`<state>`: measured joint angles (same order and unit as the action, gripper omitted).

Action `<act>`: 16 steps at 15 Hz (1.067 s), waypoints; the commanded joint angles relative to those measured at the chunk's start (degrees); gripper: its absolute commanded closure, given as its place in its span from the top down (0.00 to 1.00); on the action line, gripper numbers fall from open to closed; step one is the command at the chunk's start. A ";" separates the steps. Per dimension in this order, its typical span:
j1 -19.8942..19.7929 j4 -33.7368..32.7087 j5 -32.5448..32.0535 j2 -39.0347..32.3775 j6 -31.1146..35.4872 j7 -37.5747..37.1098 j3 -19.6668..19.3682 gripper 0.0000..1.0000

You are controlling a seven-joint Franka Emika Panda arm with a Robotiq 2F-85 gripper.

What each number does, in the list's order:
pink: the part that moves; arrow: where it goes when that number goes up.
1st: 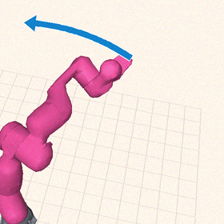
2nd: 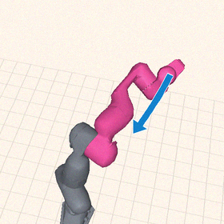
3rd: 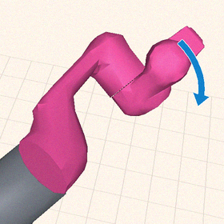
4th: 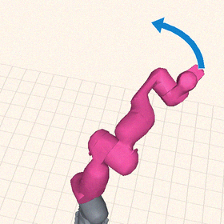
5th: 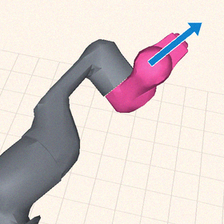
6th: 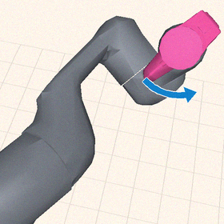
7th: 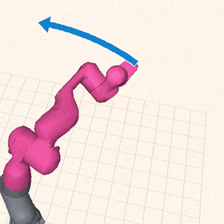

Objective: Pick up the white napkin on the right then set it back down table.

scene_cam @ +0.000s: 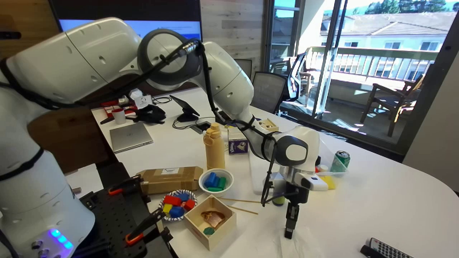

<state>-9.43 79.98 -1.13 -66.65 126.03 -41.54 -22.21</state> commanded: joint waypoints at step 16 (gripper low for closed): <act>-2.55 3.28 5.20 2.73 18.27 4.92 2.88 1.00</act>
<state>-12.31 79.47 2.71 -67.28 140.93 -36.46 -17.98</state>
